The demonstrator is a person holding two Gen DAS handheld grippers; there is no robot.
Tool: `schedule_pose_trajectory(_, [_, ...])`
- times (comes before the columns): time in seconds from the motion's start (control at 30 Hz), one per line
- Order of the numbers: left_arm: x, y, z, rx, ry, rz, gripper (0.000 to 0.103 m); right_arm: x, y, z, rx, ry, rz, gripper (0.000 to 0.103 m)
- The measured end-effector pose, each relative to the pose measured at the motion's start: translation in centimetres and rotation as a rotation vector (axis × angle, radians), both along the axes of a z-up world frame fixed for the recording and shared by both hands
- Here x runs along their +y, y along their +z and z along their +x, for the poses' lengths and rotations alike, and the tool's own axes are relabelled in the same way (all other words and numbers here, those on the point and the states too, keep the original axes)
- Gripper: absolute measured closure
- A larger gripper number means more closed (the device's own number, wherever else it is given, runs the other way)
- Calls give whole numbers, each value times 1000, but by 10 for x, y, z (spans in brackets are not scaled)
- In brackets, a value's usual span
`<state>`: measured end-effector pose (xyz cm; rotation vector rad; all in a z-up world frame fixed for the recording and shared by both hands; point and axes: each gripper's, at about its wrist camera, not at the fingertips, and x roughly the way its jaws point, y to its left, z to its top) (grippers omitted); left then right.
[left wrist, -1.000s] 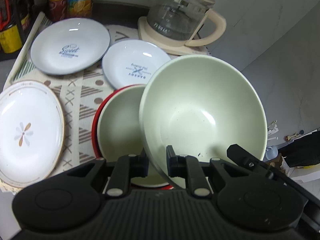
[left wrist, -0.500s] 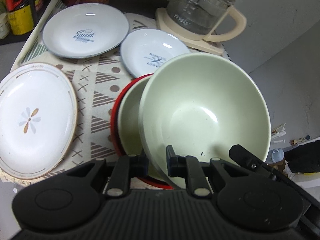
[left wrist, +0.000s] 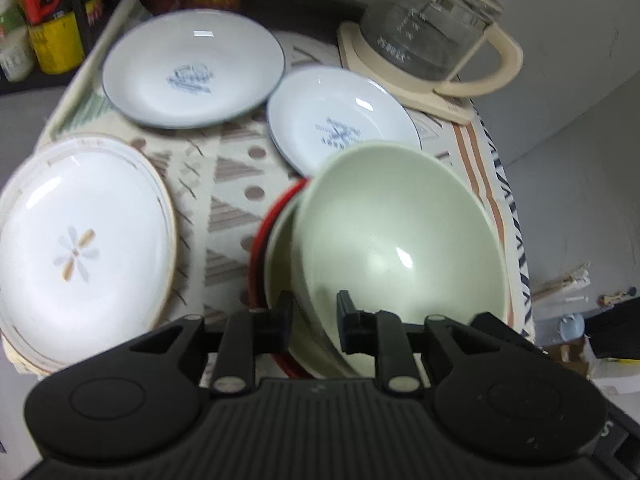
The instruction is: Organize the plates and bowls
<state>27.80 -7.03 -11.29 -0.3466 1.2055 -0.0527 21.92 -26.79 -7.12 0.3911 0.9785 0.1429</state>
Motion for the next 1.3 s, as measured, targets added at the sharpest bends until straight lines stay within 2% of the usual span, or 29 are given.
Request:
schedule_pose_trajectory(0.13, [6, 6, 4, -10, 15, 0, 82, -9, 3, 2, -13, -15, 4, 67])
schedule_pose_trajectory(0.27, [9, 14, 3, -35, 27, 23, 75, -16, 1, 2, -18, -40, 7, 68])
schedule_pose_trajectory(0.3, [10, 16, 2, -40, 29, 22, 75, -17, 0, 2, -20, -40, 6, 69])
schedule_pose_trajectory(0.4, [13, 18, -1, -49, 38, 30, 72, -19, -8, 3, -9, -27, 9, 83])
schedule_pose_trajectory(0.43, [15, 19, -2, -50, 47, 34, 71, -19, -13, 3, 3, -23, 15, 85])
schedule_pose_trajectory(0.67, [41, 24, -20, -58, 119, 58, 56, -14, -23, 1, 33, 10, 32, 87])
schedule_pose_trajectory(0.73, [50, 27, -27, -69, 136, 72, 52, -14, -19, 1, 31, 17, 29, 83])
schedule_pose_trajectory(0.8, [60, 29, -34, -80, 158, 76, 44, -15, -13, 0, 8, 30, 32, 82])
schedule_pose_trajectory(0.87, [70, 31, -42, -78, 182, 74, 34, -15, -8, -1, -14, 49, 36, 77])
schedule_pose_trajectory(1.03, [84, 34, -60, -74, 224, 85, 33, -9, 2, -1, -53, 95, 30, 51])
schedule_pose_trajectory(1.17, [92, 36, -73, -70, 255, 110, 31, -1, 5, -1, -58, 150, 33, 45])
schedule_pose_trajectory(1.3, [99, 39, -84, -72, 276, 106, 31, 12, 10, -5, -76, 202, 17, 31])
